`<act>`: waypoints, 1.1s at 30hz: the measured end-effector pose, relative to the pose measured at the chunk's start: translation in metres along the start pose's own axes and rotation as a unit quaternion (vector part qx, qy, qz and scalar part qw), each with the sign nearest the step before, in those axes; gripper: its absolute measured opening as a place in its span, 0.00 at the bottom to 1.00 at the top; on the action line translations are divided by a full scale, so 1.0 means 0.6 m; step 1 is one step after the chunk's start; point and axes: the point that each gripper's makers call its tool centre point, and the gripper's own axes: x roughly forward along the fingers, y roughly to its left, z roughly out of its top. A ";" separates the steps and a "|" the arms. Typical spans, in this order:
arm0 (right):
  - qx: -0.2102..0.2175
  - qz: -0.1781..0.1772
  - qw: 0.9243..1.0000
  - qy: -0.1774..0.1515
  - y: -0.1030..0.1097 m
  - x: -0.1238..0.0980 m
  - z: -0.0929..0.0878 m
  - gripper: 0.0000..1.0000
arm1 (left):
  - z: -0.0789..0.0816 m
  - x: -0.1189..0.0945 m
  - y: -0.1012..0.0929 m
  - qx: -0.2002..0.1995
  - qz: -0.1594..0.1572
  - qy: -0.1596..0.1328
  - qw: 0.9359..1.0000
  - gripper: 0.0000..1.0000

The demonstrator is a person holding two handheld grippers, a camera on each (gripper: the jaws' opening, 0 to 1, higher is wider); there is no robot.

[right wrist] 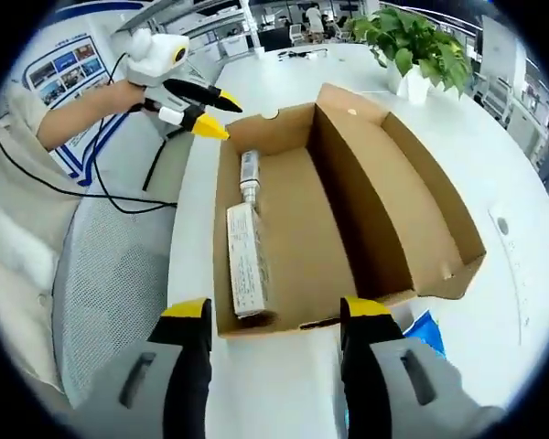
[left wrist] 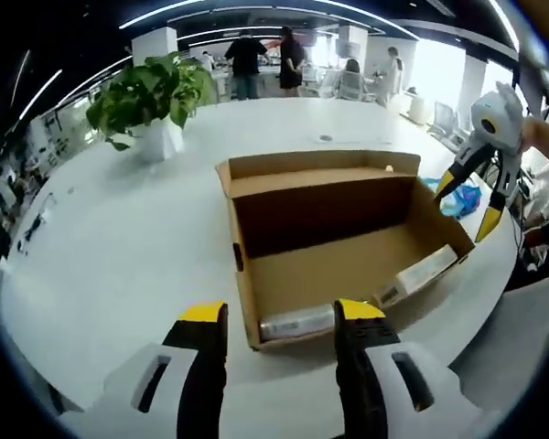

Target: Operate the shoe box by opening the lid, removing the specified soft item, and placing it in the target area until the item is outside and the box remains undamaged.

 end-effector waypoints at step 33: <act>-0.087 0.003 0.996 0.034 -0.014 0.070 0.012 0.55 | -0.034 -0.001 0.022 -0.064 0.016 0.013 0.998 0.02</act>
